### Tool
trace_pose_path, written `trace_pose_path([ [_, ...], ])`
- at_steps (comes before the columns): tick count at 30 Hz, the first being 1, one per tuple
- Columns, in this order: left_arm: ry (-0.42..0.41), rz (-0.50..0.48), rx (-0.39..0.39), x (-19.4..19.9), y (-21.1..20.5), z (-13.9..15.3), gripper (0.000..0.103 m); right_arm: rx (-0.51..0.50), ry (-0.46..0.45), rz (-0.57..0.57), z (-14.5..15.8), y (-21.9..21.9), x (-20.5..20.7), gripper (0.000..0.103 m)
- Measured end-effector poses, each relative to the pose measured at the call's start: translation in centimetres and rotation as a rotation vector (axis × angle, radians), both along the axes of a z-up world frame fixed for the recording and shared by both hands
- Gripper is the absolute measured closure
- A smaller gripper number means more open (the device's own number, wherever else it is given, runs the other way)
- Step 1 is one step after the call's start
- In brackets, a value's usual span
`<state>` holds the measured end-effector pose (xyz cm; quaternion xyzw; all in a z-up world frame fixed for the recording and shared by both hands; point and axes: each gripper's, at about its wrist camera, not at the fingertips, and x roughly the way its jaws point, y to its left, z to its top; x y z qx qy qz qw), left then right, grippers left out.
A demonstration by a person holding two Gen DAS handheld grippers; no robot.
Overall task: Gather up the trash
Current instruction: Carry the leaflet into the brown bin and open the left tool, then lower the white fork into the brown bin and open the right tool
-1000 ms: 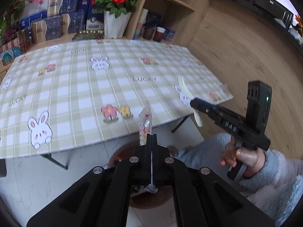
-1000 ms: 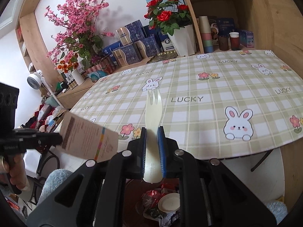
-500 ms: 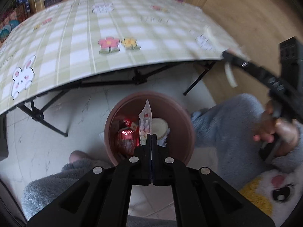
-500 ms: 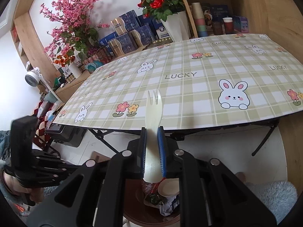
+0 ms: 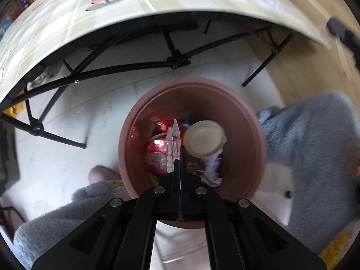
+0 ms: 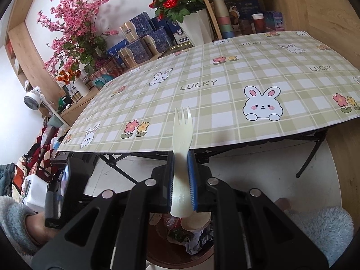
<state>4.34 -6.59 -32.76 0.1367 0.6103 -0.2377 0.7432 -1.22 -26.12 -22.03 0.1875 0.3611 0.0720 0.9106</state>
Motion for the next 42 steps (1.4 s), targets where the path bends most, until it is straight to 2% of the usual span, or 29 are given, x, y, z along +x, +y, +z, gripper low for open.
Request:
trace_pose_path([
  [4, 0.002, -0.001, 0.056, 0.2, -0.8, -1.9, 0.102, 0.004, 0.008, -0.006, -0.2, -0.2, 0.0, 0.087],
  [6, -0.036, -0.020, 0.047, 0.2, -1.0, -1.9, 0.095, 0.003, 0.011, -0.008, -0.3, -0.2, 0.0, 0.087],
  [7, -0.052, -0.029, 0.039, 0.2, -1.1, -1.7, 0.075, 0.002, 0.012, -0.007, -0.3, -0.2, 0.0, 0.087],
  [8, -0.074, -0.034, 0.025, 0.2, -1.2, -1.2, 0.050, 0.000, 0.014, -0.006, -0.3, -0.2, 0.0, 0.087],
  [9, -0.098, -0.033, -0.001, 0.1, -1.2, -0.4, 0.043, -0.004, 0.015, -0.006, -0.3, -0.1, 0.0, 0.087],
  [13, -0.185, -0.002, -0.100, -0.1, -0.4, 3.2, 0.037, -0.006, 0.027, -0.003, -0.7, 0.1, 0.1, 0.087],
  [17, -0.283, 0.090, -0.207, -0.7, 2.1, 6.9, 0.019, -0.011, 0.046, 0.014, -1.3, 0.7, 0.3, 0.087],
  [19, -0.324, 0.131, -0.236, -0.9, 3.3, 8.5, 0.014, -0.018, 0.058, 0.033, -1.6, 1.3, 0.4, 0.087],
  [23, -0.439, 0.215, -0.284, -1.5, 5.9, 11.3, 0.011, -0.036, 0.084, 0.078, -2.5, 2.7, 0.6, 0.087],
  [29, -0.520, 0.336, -0.326, -1.6, 8.8, 13.6, 0.007, -0.101, 0.142, 0.171, -4.8, 5.7, 0.8, 0.087],
  [32, -0.547, 0.383, -0.333, -1.8, 10.0, 14.4, 0.007, -0.125, 0.194, 0.218, -6.5, 6.8, 1.1, 0.087],
  [37, -0.557, 0.448, -0.351, -2.5, 12.0, 14.1, 0.007, -0.135, 0.314, 0.275, -9.6, 8.1, 2.2, 0.087],
  [42, -0.545, 0.467, -0.337, -3.1, 12.6, 13.3, 0.007, -0.118, 0.449, 0.297, -12.7, 8.6, 2.8, 0.087],
])
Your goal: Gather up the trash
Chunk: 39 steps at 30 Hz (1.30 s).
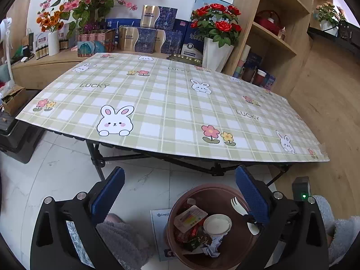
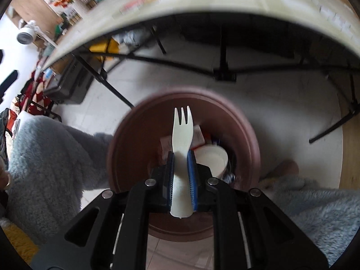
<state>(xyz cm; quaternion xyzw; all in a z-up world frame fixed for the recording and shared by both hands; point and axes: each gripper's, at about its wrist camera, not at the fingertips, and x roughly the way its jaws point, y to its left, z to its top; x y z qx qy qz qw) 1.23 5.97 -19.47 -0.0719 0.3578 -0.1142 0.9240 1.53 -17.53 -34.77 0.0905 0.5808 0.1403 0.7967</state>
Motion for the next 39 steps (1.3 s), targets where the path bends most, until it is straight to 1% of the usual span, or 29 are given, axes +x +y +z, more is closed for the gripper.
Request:
trace_pose_path([
  [4, 0.006, 0.003, 0.003, -0.5, 0.2, -0.5, 0.007, -0.019, 0.033, 0.017, -0.7, 0.3, 0.3, 0.087],
  [5, 0.008, 0.003, 0.003, -0.6, 0.2, -0.6, 0.007, -0.022, 0.038, 0.019, -0.7, 0.4, 0.3, 0.082],
  [7, 0.011, 0.001, 0.004, -0.6, 0.2, -0.7, 0.007, -0.019, 0.028, 0.017, -0.4, 0.4, 0.1, 0.070],
  [9, 0.013, -0.003, 0.005, -0.7, 0.2, -0.8, 0.007, -0.022, 0.006, 0.009, 0.0, 0.3, 0.1, 0.046],
  [10, 0.014, -0.005, 0.005, -0.7, 0.1, -0.9, 0.007, -0.021, -0.003, 0.007, 0.2, 0.2, 0.2, 0.042],
  [12, 0.013, -0.007, 0.009, -0.8, 0.0, -0.9, 0.007, -0.021, -0.017, 0.005, 0.5, 0.1, 0.2, 0.030],
  [13, 0.012, -0.006, 0.011, -0.8, 0.0, -0.9, 0.007, -0.022, -0.024, 0.004, 0.7, 0.1, 0.2, 0.027],
  [15, 0.011, -0.007, 0.013, -0.8, -0.1, -0.8, 0.007, -0.031, -0.048, 0.001, 1.3, 0.1, 0.1, 0.015],
  [19, -0.001, -0.003, 0.039, -0.8, -0.3, -0.3, 0.007, -0.068, -0.133, -0.030, 3.8, -0.3, -0.1, 0.009],
  [22, -0.048, 0.010, 0.106, -0.7, -0.8, 1.1, 0.007, -0.106, -0.234, -0.068, 6.9, -1.2, -0.3, 0.006],
  [23, -0.073, 0.012, 0.130, -0.5, -1.0, 1.8, 0.007, -0.130, -0.266, -0.079, 8.0, -1.4, -0.2, 0.006],
  [24, -0.090, 0.009, 0.144, -0.4, -1.2, 2.4, 0.007, -0.167, -0.305, -0.097, 9.9, -1.7, -0.1, 0.006],
  [27, -0.153, -0.012, 0.178, 0.3, -1.6, 5.2, 0.006, -0.201, -0.407, -0.142, 14.8, -2.8, 0.1, 0.006],
  [29, -0.189, -0.011, 0.185, 0.8, -1.8, 7.2, 0.006, -0.206, -0.487, -0.171, 18.8, -3.7, 0.3, 0.006],
  [30, -0.205, -0.011, 0.189, 1.0, -2.0, 8.1, 0.006, -0.208, -0.515, -0.178, 20.2, -4.0, 0.4, 0.006],
  [32, -0.264, 0.002, 0.207, 1.0, -2.4, 10.5, 0.006, -0.225, -0.586, -0.201, 23.6, -4.8, 0.2, 0.006],
  [36, -0.349, -0.006, 0.227, 0.8, -3.4, 14.1, 0.006, -0.233, -0.652, -0.237, 27.6, -6.3, -0.1, 0.006],
  [39, -0.410, 0.023, 0.257, 0.1, -4.1, 16.1, 0.006, -0.236, -0.678, -0.247, 29.3, -7.0, -0.7, 0.006],
])
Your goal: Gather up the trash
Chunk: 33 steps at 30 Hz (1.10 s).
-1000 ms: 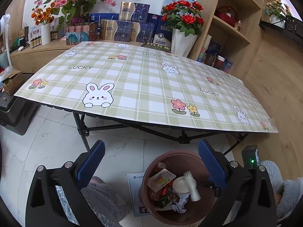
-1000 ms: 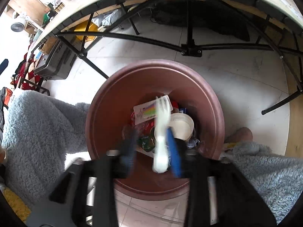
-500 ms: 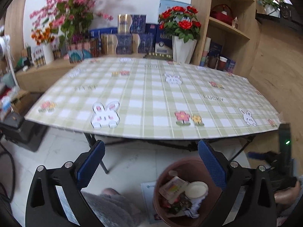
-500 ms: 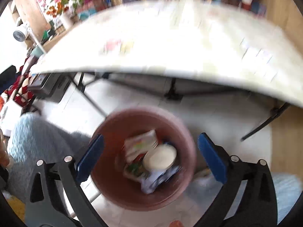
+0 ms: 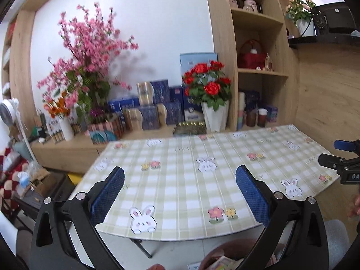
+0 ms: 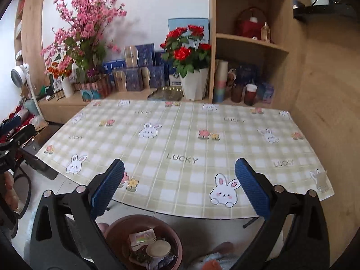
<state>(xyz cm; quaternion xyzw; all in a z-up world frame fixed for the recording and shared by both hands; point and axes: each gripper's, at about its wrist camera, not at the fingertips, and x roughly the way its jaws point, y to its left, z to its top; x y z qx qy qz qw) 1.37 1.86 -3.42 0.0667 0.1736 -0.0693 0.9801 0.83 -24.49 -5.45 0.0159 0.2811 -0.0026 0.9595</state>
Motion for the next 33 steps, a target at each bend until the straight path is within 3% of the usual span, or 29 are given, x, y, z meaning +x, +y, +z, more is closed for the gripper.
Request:
trace_pose_path([
  [15, 0.002, -0.084, 0.055, -1.3, -2.0, 2.2, 0.006, -0.035, -0.038, -0.012, 1.1, 0.3, -2.2, 0.006],
  [33, 0.043, -0.074, 0.017, -1.2, -1.3, 2.4, 0.006, -0.049, -0.048, -0.006, 1.3, 0.4, -2.5, 0.006],
])
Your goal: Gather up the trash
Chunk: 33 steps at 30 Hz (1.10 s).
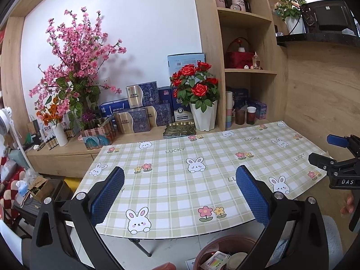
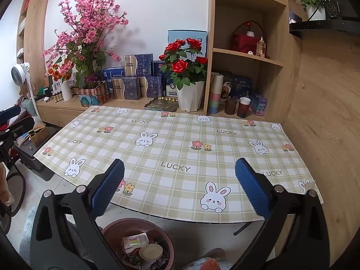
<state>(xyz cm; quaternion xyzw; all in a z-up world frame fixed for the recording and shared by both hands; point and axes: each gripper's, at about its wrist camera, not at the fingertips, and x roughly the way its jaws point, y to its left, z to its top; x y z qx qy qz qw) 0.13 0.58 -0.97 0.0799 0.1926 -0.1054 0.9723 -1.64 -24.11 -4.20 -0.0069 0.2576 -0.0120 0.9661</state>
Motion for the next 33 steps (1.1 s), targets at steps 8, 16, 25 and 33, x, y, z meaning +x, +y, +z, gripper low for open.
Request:
trace_pose_path([
  [8, 0.001, 0.001, -0.011, 0.03, 0.17, 0.18, 0.006, -0.001, 0.000, -0.001, 0.00, 0.03, -0.03, 0.006],
  [16, -0.003, 0.000, -0.005, -0.19, 0.12, 0.21, 0.006, 0.006, -0.007, -0.004, 0.34, -0.16, -0.21, 0.006],
  [25, -0.008, -0.011, 0.008, -0.44, -0.15, 0.29, 0.006, 0.010, -0.009, -0.003, 0.43, -0.40, -0.22, 0.006],
  [33, -0.022, -0.005, 0.016, -0.58, -0.14, 0.53, 0.006, 0.009, -0.009, -0.002, 0.42, -0.43, -0.21, 0.006],
])
